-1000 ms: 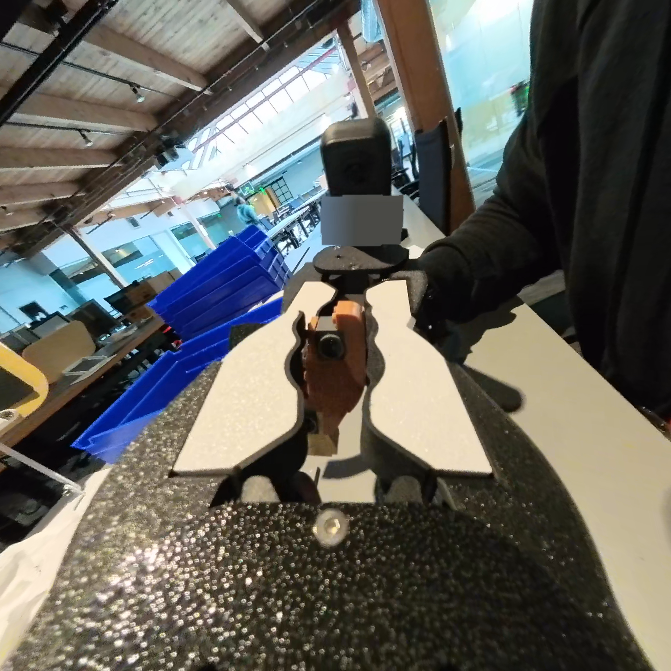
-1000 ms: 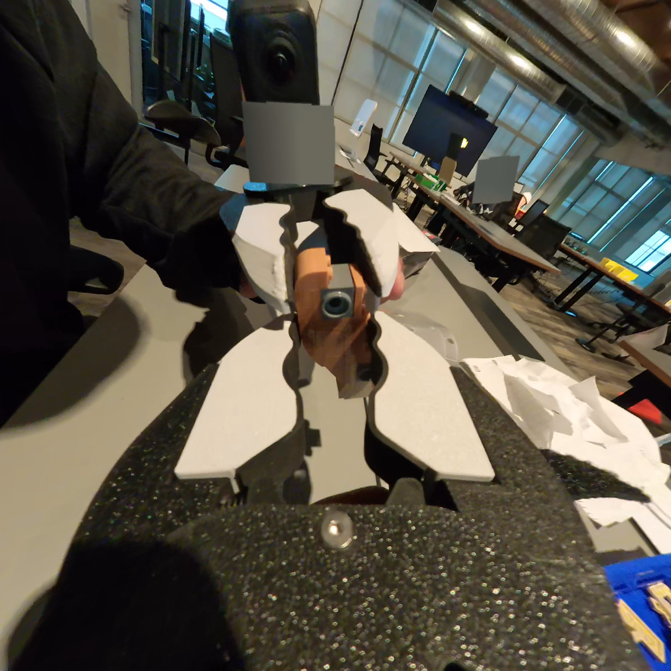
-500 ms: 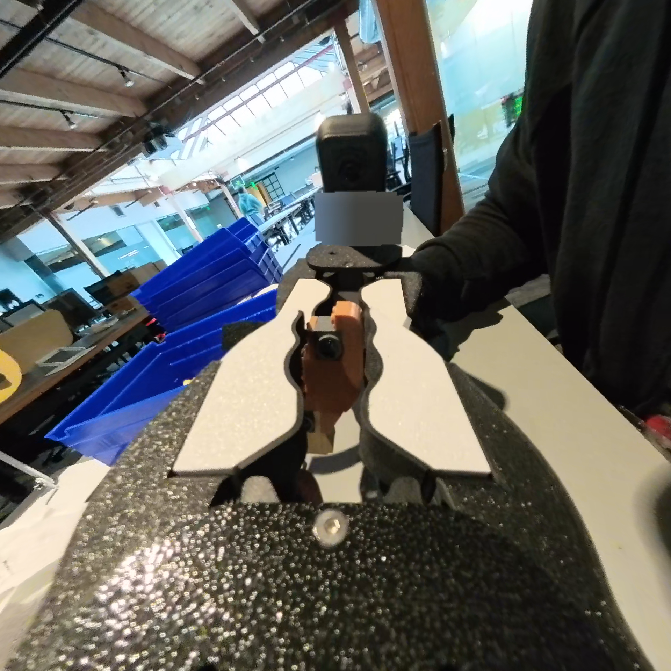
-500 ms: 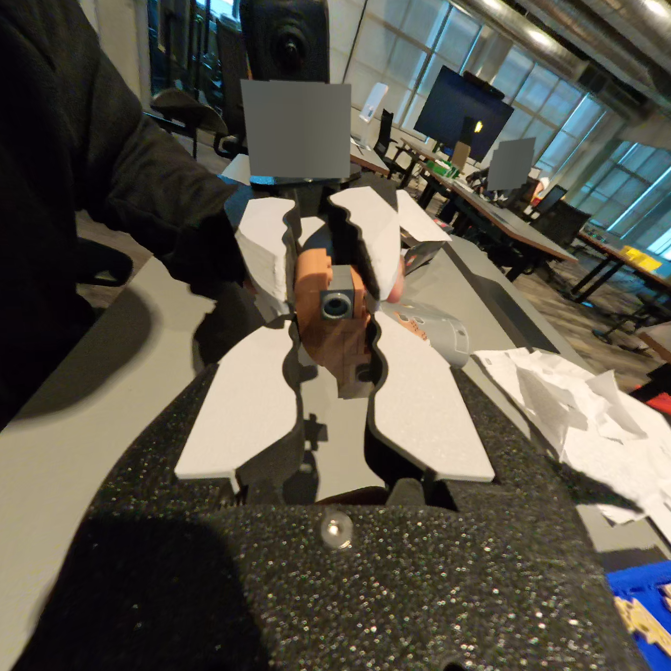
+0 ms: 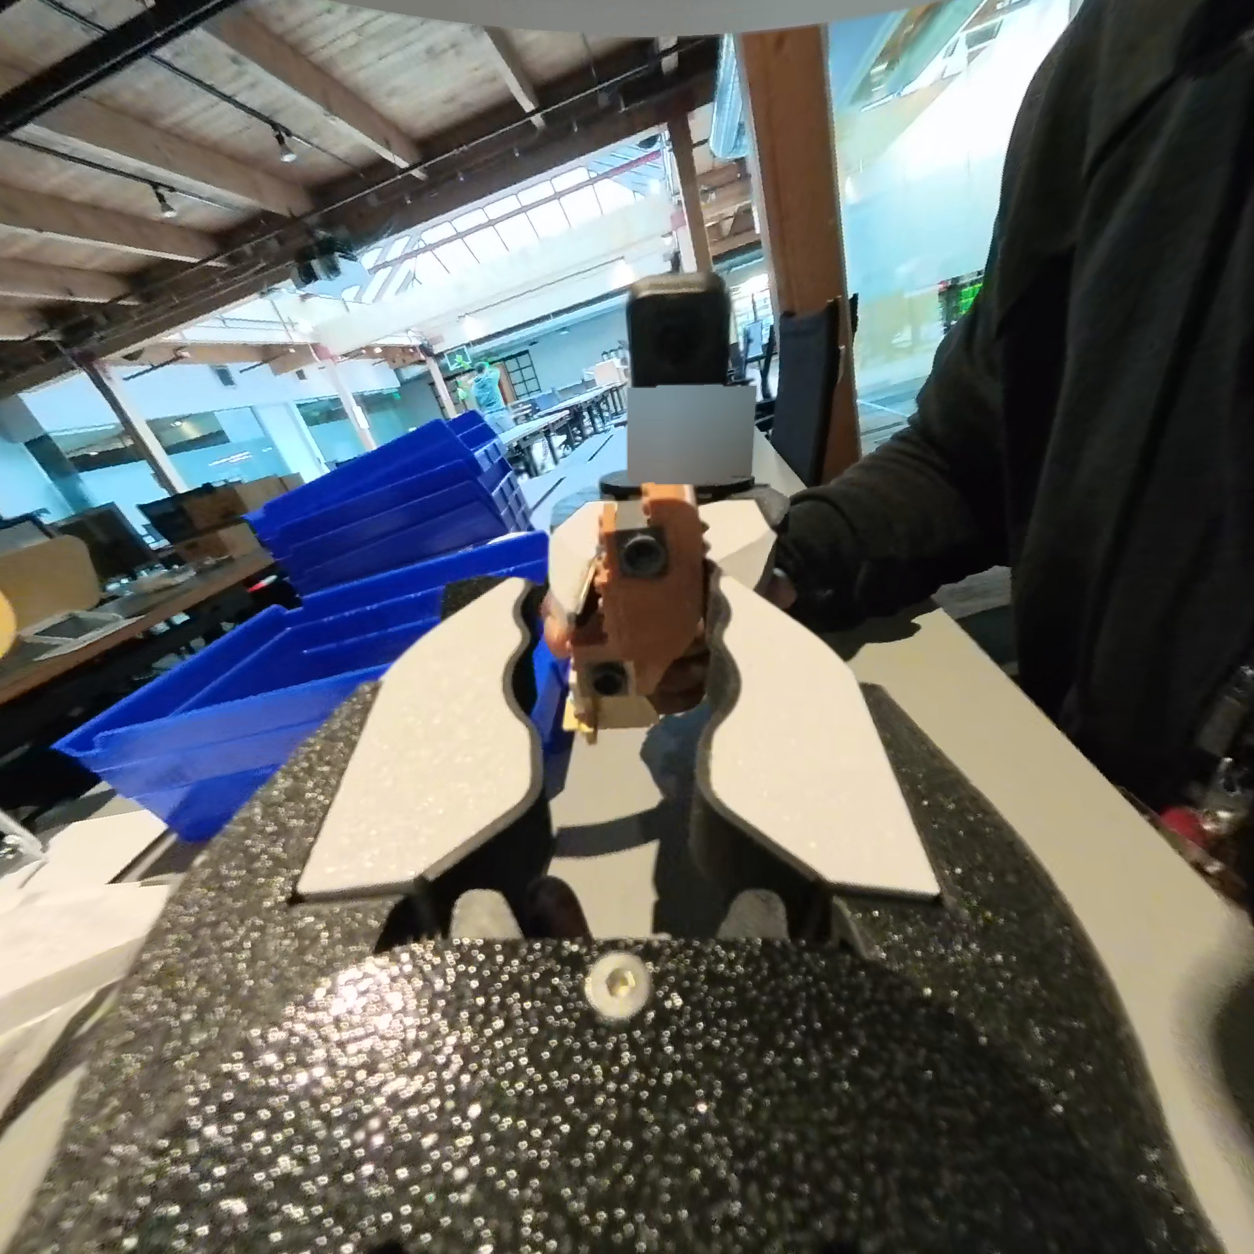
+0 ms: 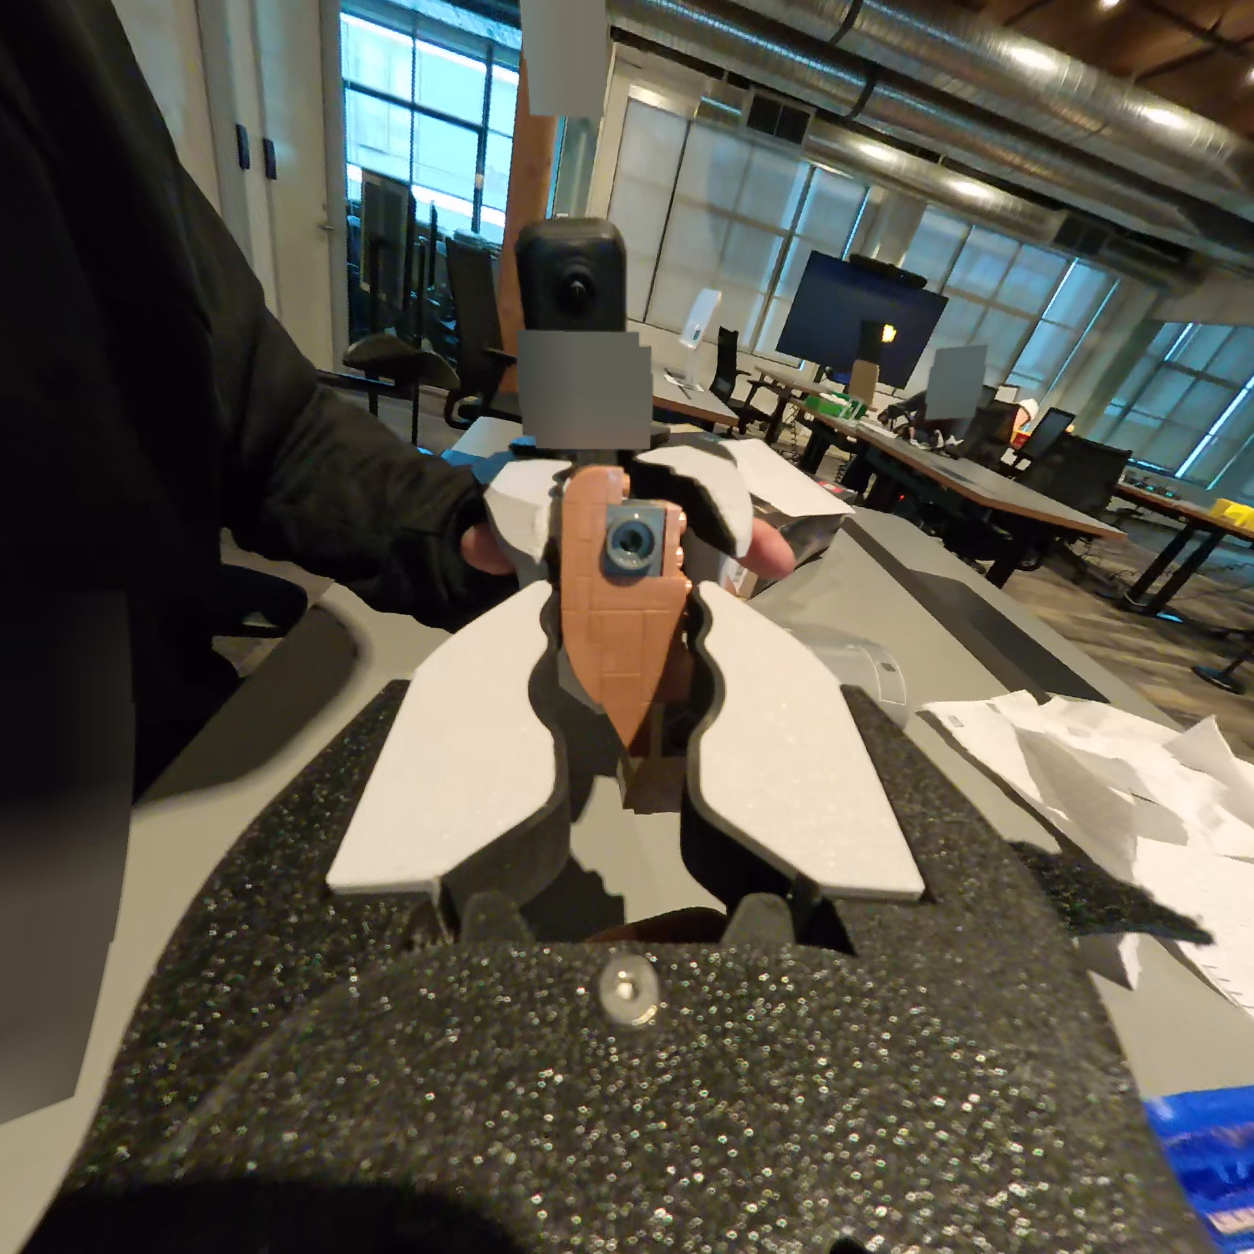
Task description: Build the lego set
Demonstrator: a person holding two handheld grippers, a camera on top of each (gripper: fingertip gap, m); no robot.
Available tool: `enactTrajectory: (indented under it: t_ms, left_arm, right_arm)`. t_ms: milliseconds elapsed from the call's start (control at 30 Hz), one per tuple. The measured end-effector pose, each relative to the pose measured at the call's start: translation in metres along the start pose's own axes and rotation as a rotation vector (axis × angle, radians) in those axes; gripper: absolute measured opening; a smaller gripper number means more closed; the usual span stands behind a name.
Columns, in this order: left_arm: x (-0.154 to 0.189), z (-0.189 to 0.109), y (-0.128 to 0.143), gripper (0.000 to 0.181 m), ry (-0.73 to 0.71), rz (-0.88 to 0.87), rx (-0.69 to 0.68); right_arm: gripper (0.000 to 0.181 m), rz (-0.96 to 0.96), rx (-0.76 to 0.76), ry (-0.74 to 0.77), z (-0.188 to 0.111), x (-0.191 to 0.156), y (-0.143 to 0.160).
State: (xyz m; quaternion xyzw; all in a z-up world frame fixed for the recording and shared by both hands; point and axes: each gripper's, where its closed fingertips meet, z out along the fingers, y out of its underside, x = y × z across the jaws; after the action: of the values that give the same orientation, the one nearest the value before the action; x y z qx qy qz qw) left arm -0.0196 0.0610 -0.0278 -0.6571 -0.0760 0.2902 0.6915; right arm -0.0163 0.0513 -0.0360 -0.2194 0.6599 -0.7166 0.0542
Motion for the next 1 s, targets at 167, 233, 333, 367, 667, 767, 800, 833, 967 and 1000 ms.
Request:
enactTrajectory:
  t_ms: [167, 233, 333, 367, 667, 767, 800, 833, 967, 1000]
  left_arm:
    - [-0.002, -0.005, 0.015, 0.050, 0.043, -0.113, -0.023]
    - [0.000, -0.001, 0.025, 0.052, 0.044, -0.099, -0.065]
    - [0.005, 0.006, 0.035, 0.054, 0.039, -0.072, -0.120]
    - [0.005, 0.008, 0.037, 0.054, 0.029, -0.063, -0.130]
    - [0.010, 0.019, 0.039, 0.053, 0.002, -0.044, -0.148]
    - [0.011, 0.020, 0.035, 0.046, -0.009, -0.001, -0.142]
    - [0.011, 0.020, 0.034, 0.044, -0.015, 0.014, -0.144]
    - [0.012, 0.020, 0.034, 0.043, -0.017, 0.025, -0.151]
    - [0.009, 0.021, 0.038, 0.035, -0.041, 0.036, -0.176]
    - [0.009, 0.021, 0.039, 0.035, -0.040, 0.032, -0.178]
  right_arm:
    - [0.035, 0.089, 0.145, -0.052, -0.008, -0.002, -0.015]
    - [0.035, 0.127, 0.204, -0.066, -0.010, -0.002, -0.020]
    - [0.035, 0.154, 0.260, -0.071, -0.012, -0.002, -0.024]
    - [0.035, 0.156, 0.267, -0.071, -0.013, -0.002, -0.024]
    - [0.035, 0.136, 0.289, -0.086, -0.009, -0.010, -0.026]
    - [0.035, 0.135, 0.285, -0.092, -0.007, -0.011, -0.025]
    - [0.035, 0.134, 0.284, -0.093, -0.007, -0.012, -0.024]
    - [0.035, 0.132, 0.283, -0.093, -0.006, -0.012, -0.024]
    - [0.035, 0.131, 0.277, -0.098, -0.005, -0.014, -0.022]
    - [0.035, 0.129, 0.273, -0.098, -0.004, -0.014, -0.021]
